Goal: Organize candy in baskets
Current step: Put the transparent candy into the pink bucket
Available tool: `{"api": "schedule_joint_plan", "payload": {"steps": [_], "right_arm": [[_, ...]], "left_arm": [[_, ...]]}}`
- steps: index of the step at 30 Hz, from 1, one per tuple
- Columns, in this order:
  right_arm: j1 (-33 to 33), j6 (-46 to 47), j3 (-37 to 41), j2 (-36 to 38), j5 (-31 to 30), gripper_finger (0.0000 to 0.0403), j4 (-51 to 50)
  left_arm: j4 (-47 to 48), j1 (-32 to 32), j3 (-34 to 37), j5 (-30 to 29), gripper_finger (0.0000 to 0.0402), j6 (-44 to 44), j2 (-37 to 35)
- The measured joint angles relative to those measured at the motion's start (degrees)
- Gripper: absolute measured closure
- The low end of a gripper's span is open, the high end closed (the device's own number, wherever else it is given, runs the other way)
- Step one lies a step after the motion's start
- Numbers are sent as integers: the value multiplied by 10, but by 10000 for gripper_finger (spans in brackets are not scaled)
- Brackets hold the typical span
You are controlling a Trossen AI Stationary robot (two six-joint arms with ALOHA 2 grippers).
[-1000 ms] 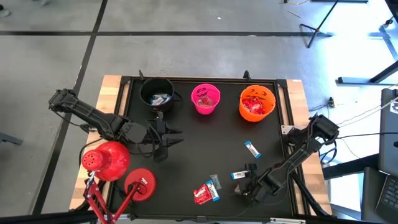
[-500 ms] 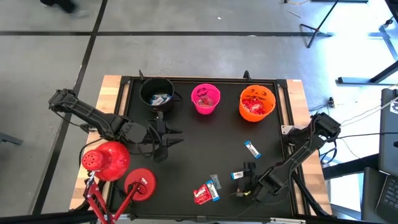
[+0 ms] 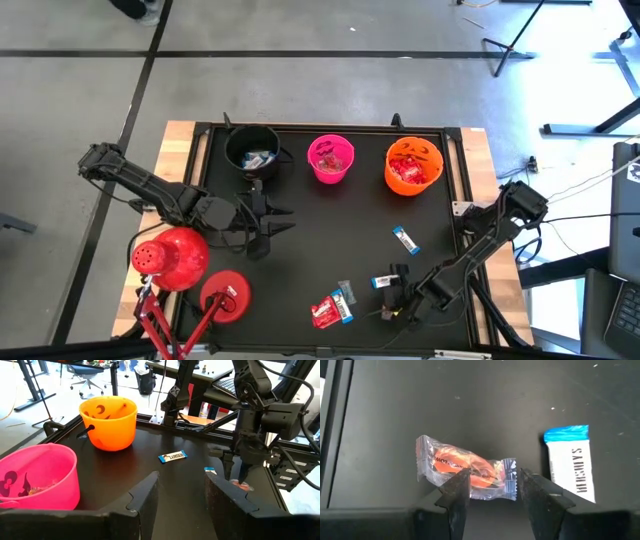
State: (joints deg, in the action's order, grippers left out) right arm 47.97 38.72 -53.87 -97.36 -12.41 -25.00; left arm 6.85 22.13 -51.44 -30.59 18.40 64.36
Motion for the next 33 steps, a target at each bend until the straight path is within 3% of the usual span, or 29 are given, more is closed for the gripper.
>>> {"api": "schedule_joint_plan", "payload": {"steps": [10,19,33], "right_arm": [[0,16,26,0,3,244,20],[0,1,25,2,-1,391,18],[-37,-83,-20,62,-72,400,9]], "left_arm": [[0,0,0,0,255,0,0],[0,0,0,0,255,0,0],[0,0,0,0,255,0,0]]}}
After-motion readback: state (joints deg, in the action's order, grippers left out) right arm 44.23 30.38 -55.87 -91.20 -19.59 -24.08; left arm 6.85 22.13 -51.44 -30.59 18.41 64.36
